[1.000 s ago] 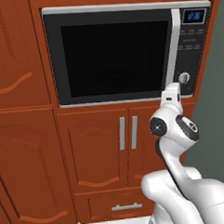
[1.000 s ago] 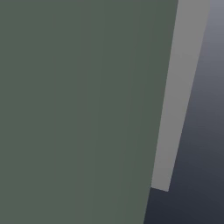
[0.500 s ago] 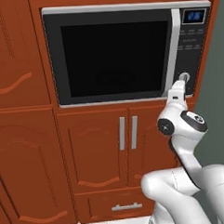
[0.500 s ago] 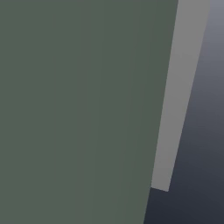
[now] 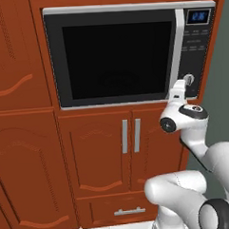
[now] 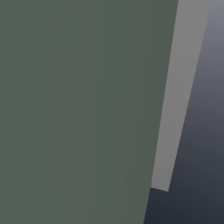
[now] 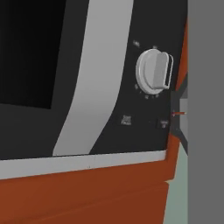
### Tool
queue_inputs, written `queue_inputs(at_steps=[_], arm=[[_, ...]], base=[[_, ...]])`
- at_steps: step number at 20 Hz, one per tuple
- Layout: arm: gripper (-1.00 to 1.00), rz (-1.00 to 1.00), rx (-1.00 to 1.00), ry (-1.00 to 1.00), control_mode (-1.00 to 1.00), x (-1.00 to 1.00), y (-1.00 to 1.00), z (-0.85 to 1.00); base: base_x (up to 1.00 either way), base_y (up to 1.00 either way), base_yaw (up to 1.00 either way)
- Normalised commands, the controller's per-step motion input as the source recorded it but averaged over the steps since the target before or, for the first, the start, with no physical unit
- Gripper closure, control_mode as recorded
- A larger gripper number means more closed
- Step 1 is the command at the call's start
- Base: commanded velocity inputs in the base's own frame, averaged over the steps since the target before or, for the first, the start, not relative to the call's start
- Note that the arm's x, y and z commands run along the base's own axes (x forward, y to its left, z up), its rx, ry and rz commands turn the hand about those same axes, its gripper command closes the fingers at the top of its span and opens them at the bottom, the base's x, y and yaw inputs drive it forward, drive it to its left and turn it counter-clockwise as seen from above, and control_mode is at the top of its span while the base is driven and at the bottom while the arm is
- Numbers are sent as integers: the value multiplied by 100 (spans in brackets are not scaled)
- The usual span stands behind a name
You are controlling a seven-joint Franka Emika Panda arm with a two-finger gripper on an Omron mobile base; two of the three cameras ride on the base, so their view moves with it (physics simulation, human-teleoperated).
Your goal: Pick the chicken drumstick from the counter and place it in the microwave. Then turn on the microwave.
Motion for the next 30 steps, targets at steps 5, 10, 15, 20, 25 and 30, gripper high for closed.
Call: queue_inputs(at_steps=[5,10,15,20,25,30], arm=[[100,0,0,-1,-100,23,-23,-6],[100,0,0,-1,-100,38,-11,0],[100,0,0,-2,-100,32,0,-2],[100,0,0,0,-100,38,0,-9],[100,0,0,0,-100,42,0,-7],[100,0,0,0,-100,39,0,-9]], base=[[0,0,0],[0,0,0],[0,0,0],[0,0,0],[0,0,0],[0,0,0]])
